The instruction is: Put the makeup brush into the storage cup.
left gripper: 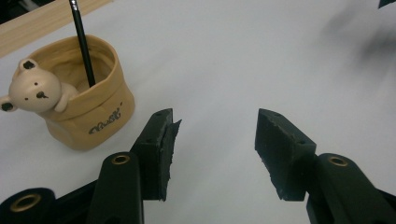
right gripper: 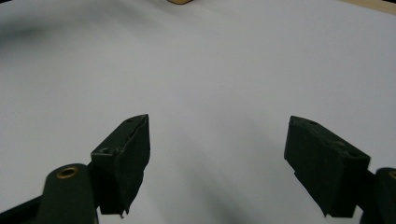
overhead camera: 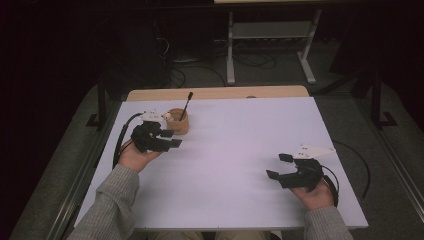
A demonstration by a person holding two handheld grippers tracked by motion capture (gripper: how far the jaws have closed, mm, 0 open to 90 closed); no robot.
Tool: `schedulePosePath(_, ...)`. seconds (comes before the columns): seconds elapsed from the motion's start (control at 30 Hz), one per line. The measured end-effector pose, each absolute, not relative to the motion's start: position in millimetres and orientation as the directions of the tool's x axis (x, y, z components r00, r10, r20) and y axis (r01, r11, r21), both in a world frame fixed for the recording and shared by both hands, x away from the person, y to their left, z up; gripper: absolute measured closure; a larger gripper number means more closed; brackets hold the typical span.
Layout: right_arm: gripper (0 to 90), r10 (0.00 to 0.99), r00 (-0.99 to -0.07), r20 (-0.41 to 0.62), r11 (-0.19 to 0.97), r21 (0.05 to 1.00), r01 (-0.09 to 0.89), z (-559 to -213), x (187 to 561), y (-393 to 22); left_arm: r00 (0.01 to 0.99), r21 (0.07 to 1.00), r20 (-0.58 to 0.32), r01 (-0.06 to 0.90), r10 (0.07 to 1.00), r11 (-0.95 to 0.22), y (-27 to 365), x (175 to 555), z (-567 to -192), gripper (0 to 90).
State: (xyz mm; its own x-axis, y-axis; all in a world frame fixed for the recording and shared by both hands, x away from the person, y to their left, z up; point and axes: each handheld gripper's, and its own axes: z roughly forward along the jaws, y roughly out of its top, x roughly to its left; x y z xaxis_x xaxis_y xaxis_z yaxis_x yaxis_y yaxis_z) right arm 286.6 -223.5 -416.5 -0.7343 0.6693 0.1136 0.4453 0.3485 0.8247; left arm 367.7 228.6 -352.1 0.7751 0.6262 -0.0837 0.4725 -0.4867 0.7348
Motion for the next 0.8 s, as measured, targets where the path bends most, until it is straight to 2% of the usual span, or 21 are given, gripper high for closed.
schedulePosePath(0.13, 21.3, 0.667, -0.737, 0.108, 0.36, 0.82, 0.445, -417.0, 286.3, -220.2, 0.779, 0.736, -0.072, 0.463, 0.623, -0.493, 231.9, 363.9, -353.1, 44.8)
schedulePosePath(0.57, 20.3, 0.665, -0.739, 0.105, 0.354, 0.828, 0.436, -414.7, 282.4, -216.5, 0.775, 0.77, -0.113, 0.463, 0.622, -0.438, 239.1, 341.6, -355.5, 41.9)
schedulePosePath(0.8, 20.6, 0.667, -0.736, 0.116, 0.341, 0.831, 0.44, -415.0, 281.4, -219.0, 0.784, 0.765, -0.078, 0.443, 0.616, -0.467, 237.6, 335.3, -356.2, 39.0)
